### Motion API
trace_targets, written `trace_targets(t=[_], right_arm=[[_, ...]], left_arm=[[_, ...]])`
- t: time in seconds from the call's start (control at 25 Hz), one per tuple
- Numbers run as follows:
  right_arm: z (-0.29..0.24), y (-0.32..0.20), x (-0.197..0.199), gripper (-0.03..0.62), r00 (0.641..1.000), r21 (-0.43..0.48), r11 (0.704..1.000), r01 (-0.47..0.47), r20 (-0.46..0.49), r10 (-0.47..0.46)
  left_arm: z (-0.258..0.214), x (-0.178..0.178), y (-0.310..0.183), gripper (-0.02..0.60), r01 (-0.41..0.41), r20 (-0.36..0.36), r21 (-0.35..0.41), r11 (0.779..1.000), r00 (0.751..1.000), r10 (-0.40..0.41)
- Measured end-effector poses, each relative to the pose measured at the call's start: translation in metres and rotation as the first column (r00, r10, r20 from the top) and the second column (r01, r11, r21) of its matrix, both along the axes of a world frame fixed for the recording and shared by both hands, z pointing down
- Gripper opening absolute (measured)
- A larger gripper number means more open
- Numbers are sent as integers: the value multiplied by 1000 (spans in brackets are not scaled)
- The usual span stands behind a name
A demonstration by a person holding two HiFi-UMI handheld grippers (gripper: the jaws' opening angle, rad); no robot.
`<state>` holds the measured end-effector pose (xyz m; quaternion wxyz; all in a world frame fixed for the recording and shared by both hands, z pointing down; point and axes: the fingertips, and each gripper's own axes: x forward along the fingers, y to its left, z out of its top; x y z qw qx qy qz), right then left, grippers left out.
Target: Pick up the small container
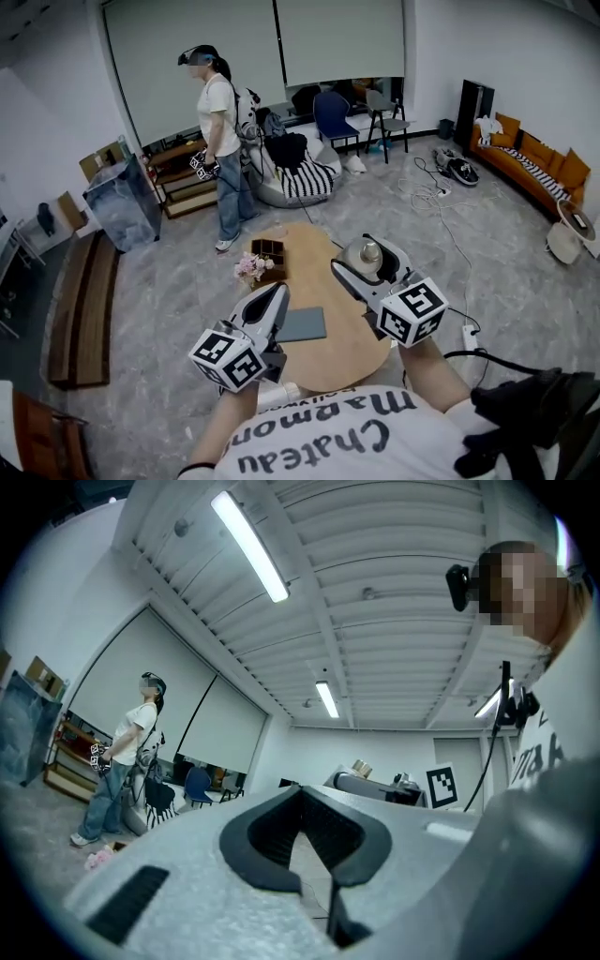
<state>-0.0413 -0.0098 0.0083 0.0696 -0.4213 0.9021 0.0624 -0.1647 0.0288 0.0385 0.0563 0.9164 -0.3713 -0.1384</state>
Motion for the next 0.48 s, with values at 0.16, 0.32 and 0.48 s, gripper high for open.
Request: trace_targets(t=[0.16, 0.32, 0.48], right_arm=[[-3, 42, -1, 334, 999, -2, 999, -42, 25, 42], [-1, 89, 1, 334, 995, -27, 997, -77, 63, 79], [0, 133, 4, 334, 991, -31, 994, -102, 85, 104]], left_arm=[[-3, -5, 33, 14, -32, -4, -2, 999, 999, 32], [-5, -7, 76, 14, -78, -3, 2, 997, 997, 78], [-11, -6, 119, 14, -117, 6, 35, 993, 993, 117]])
